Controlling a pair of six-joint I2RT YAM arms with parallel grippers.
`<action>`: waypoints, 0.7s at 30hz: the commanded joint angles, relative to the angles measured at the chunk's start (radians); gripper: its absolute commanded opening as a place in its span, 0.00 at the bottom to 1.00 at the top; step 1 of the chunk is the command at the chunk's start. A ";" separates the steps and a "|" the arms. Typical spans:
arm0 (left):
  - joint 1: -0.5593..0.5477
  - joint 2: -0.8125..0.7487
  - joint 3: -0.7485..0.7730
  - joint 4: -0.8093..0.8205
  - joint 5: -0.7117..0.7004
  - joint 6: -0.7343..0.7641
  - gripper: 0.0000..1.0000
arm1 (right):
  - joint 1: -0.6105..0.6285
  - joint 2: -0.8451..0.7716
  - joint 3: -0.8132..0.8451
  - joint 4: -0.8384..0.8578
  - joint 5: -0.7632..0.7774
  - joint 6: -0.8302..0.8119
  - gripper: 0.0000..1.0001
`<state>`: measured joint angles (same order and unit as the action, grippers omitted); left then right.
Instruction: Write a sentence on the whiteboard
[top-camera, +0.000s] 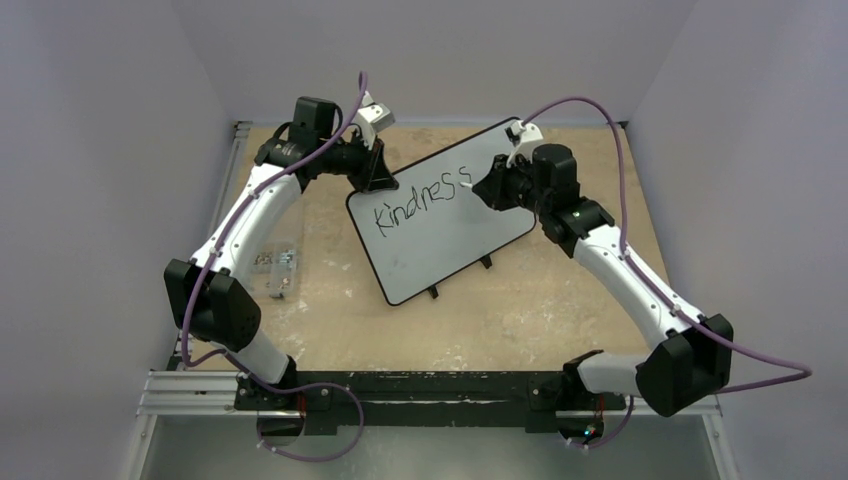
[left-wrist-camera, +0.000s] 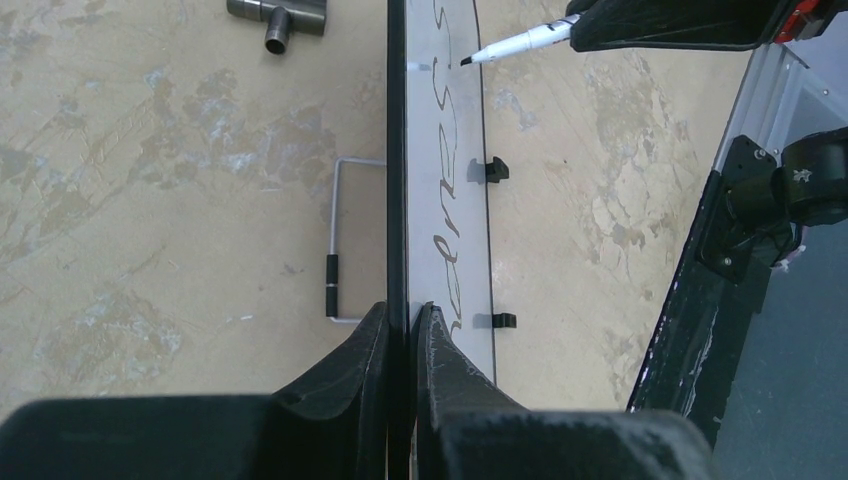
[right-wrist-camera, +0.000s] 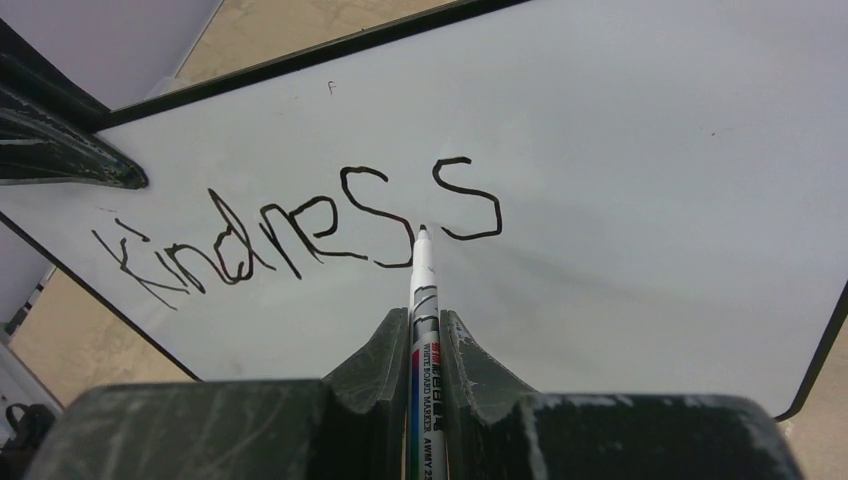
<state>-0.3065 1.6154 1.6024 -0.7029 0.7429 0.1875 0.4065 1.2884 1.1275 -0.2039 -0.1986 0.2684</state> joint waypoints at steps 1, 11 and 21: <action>-0.025 0.024 0.004 -0.020 -0.080 0.079 0.00 | 0.000 -0.078 0.048 -0.018 0.014 -0.001 0.00; -0.026 0.014 -0.016 0.016 -0.133 0.040 0.00 | 0.000 -0.148 0.022 -0.036 0.088 -0.014 0.00; -0.026 0.012 -0.042 0.001 -0.170 0.007 0.00 | 0.000 -0.184 -0.031 -0.014 0.163 -0.028 0.00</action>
<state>-0.3161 1.6157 1.6016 -0.6876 0.7074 0.1398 0.4065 1.1355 1.1088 -0.2409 -0.0944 0.2623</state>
